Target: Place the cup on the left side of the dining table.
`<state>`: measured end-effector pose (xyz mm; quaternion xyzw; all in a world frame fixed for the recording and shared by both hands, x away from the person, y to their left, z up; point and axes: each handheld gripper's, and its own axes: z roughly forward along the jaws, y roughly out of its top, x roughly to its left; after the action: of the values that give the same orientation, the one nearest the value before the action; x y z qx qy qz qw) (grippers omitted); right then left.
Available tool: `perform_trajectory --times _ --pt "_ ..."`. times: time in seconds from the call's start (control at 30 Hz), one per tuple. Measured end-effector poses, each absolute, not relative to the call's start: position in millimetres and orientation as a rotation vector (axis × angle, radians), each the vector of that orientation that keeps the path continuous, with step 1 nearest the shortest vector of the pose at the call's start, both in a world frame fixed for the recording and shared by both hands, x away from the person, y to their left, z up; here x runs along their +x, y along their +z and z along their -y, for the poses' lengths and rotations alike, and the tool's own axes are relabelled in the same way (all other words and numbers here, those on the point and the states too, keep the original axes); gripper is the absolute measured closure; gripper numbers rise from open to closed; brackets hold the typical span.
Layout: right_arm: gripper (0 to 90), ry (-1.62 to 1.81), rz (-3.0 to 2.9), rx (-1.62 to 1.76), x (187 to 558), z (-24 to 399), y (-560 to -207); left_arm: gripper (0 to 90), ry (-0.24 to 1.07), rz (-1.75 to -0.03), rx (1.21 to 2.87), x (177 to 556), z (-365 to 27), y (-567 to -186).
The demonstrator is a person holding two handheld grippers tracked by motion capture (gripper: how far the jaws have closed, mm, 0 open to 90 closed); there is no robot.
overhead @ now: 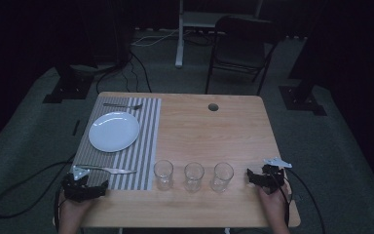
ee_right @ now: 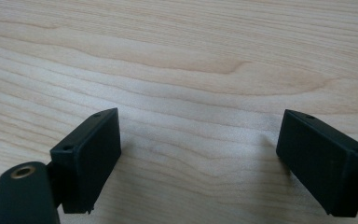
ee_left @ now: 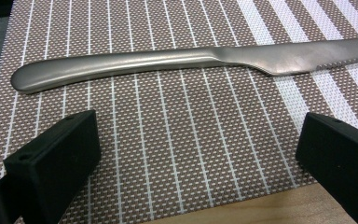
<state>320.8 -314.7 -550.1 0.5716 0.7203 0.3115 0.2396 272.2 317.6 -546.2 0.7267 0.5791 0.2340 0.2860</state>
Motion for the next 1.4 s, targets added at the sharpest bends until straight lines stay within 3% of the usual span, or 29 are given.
perform_trajectory --times 1.0,1.4 --pt "12.1 0.850 -1.974 1.565 322 314 -550 1.2 0.580 -1.464 2.026 268 -324 -544" --pt "12.2 0.850 -1.973 1.564 322 314 -550 1.2 0.560 -1.377 2.072 262 -309 -539"
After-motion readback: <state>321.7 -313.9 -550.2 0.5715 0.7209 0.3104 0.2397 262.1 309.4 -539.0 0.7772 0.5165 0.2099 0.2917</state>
